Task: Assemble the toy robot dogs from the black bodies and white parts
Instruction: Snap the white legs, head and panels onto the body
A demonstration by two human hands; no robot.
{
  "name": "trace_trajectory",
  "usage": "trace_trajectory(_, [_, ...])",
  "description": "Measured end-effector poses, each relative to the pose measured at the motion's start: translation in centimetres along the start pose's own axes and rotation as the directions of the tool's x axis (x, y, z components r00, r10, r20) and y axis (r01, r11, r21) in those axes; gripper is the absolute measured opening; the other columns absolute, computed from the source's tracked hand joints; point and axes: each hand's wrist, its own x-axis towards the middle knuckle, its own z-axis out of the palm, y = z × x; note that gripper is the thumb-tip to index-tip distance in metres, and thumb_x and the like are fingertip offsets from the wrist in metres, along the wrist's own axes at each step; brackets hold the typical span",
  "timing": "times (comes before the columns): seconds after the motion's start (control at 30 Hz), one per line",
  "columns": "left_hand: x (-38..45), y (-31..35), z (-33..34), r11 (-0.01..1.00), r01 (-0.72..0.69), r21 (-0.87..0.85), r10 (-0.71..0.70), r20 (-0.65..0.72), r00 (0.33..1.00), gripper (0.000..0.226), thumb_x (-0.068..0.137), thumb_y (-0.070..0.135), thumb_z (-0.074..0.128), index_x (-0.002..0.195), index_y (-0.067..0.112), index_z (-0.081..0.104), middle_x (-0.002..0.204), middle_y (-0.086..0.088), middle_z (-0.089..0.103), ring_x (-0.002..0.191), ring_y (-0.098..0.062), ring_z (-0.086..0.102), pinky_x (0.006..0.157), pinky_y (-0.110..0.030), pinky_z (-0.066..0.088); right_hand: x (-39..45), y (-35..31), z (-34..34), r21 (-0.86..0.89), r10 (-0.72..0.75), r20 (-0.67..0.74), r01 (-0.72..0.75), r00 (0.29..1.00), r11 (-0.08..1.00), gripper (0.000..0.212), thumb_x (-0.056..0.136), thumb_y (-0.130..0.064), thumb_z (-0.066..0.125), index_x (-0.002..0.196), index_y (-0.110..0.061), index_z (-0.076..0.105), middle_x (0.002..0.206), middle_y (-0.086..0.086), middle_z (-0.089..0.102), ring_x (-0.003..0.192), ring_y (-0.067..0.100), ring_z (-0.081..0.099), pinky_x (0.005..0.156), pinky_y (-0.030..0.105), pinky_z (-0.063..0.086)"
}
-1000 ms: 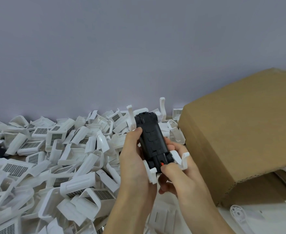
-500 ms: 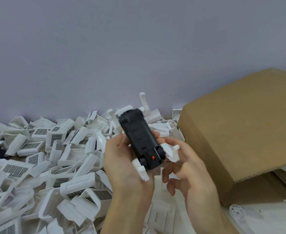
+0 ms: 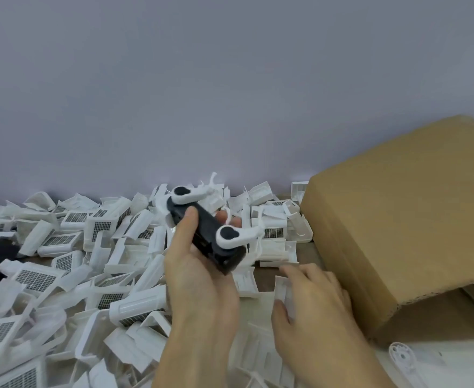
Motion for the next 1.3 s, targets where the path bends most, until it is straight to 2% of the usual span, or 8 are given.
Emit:
trace_trajectory(0.07, [0.1, -0.4, 0.1, 0.992, -0.024, 0.120, 0.025, -0.007, 1.000, 0.021, 0.083, 0.035, 0.076, 0.086, 0.015, 0.075, 0.079, -0.005, 0.074, 0.066, -0.016, 0.072, 0.055, -0.025, 0.057, 0.0, -0.2, 0.1, -0.049, -0.011, 0.018, 0.012, 1.000, 0.999, 0.051, 0.098, -0.052, 0.043, 0.146, -0.039, 0.030, 0.141, -0.019, 0.033, 0.133, 0.011, 0.030, 0.108, 0.033, 0.025])
trace_trajectory(0.2, [0.4, -1.2, -0.2, 0.880, -0.128, 0.458, 0.134, 0.018, 0.991, 0.095, 0.038, 0.062, 0.089, 0.113, 0.009, 0.066, 0.085, -0.002, 0.078, 0.079, -0.018, 0.074, 0.067, -0.032, 0.056, -0.2, 0.0, 0.3, -0.104, -0.038, 0.050, 0.043, 0.998, 0.994, 0.070, 0.087, -0.072, 0.042, 0.147, -0.041, 0.027, 0.140, -0.020, 0.032, 0.134, 0.010, 0.029, 0.107, 0.034, 0.025])
trace_trajectory(0.43, [0.3, -1.2, -0.4, 0.895, 0.005, 0.447, -0.001, -0.010, 1.000, 0.042, 0.085, 0.042, 0.075, 0.101, 0.003, 0.074, 0.100, -0.017, 0.077, 0.095, -0.034, 0.073, 0.090, -0.048, 0.059, 0.1, 0.3, -0.1, 0.087, 0.046, 0.115, -0.057, 0.992, 0.995, 0.039, 0.081, -0.060, 0.073, 0.107, -0.037, 0.056, 0.100, -0.018, 0.036, 0.099, 0.004, 0.043, 0.081, 0.020, 0.039])
trace_trajectory(0.67, [0.5, -1.2, -0.5, 0.877, -0.071, 0.475, 0.076, 0.010, 0.997, 0.043, 0.085, 0.040, 0.076, 0.114, 0.009, 0.070, 0.095, -0.004, 0.078, 0.082, -0.016, 0.075, 0.066, -0.029, 0.055, 0.1, 0.8, -0.7, 0.476, 0.146, -0.106, -0.078, 0.984, 0.876, 0.022, 0.098, -0.025, 0.057, 0.085, -0.030, 0.039, 0.071, -0.013, 0.062, 0.063, 0.002, 0.054, 0.057, 0.020, 0.043])
trace_trajectory(0.87, [0.2, -1.7, -0.4, 0.818, -0.099, 0.567, 0.056, 0.093, 0.994, 0.042, 0.084, 0.035, 0.078, 0.118, 0.017, 0.062, 0.085, 0.002, 0.080, 0.079, -0.015, 0.077, 0.078, -0.041, 0.061, 0.4, 0.1, -1.5, 0.774, 0.307, -0.112, -0.111, 0.945, 0.623, 0.021, 0.086, -0.040, 0.054, 0.092, -0.054, 0.039, 0.080, -0.003, 0.070, 0.073, 0.021, 0.066, 0.070, 0.040, 0.051])
trace_trajectory(1.07, [-0.5, -2.5, -0.5, 0.680, -0.192, 0.707, 0.018, 0.246, 0.969, 0.012, 0.092, 0.043, 0.061, 0.104, 0.039, 0.058, 0.086, 0.018, 0.073, 0.074, 0.008, 0.067, 0.052, -0.007, 0.046, 0.4, 0.2, -1.6, 0.845, 0.317, -0.089, -0.097, 0.944, 0.526, 0.034, 0.079, -0.052, 0.043, 0.113, -0.049, 0.048, 0.092, -0.019, 0.066, 0.097, 0.020, 0.062, 0.094, 0.048, 0.049])
trace_trajectory(1.2, [-0.7, -2.7, -0.5, 0.668, -0.211, 0.714, -0.050, 0.326, 0.944, 0.022, 0.102, 0.026, 0.047, 0.112, 0.038, 0.064, 0.099, 0.015, 0.073, 0.080, 0.011, 0.064, 0.056, -0.005, 0.045, 0.5, 0.7, -1.4, 0.790, 0.290, -0.239, 0.012, 0.927, 0.614, 0.065, 0.091, -0.051, 0.054, 0.151, -0.034, 0.034, 0.122, -0.023, 0.057, 0.114, 0.002, 0.055, 0.090, 0.020, 0.041])
trace_trajectory(1.3, [-1.0, -2.9, -0.2, 0.635, -0.277, 0.721, -0.079, 0.417, 0.905, 0.030, 0.103, 0.019, 0.046, 0.105, 0.038, 0.069, 0.095, 0.021, 0.074, 0.087, 0.008, 0.066, 0.064, -0.005, 0.046, 0.5, 0.6, -1.5, 0.719, 0.267, -0.369, 0.091, 0.890, 0.689, 0.052, 0.080, -0.052, 0.065, 0.129, -0.039, 0.055, 0.098, -0.032, 0.069, 0.095, -0.010, 0.064, 0.077, 0.007, 0.044])
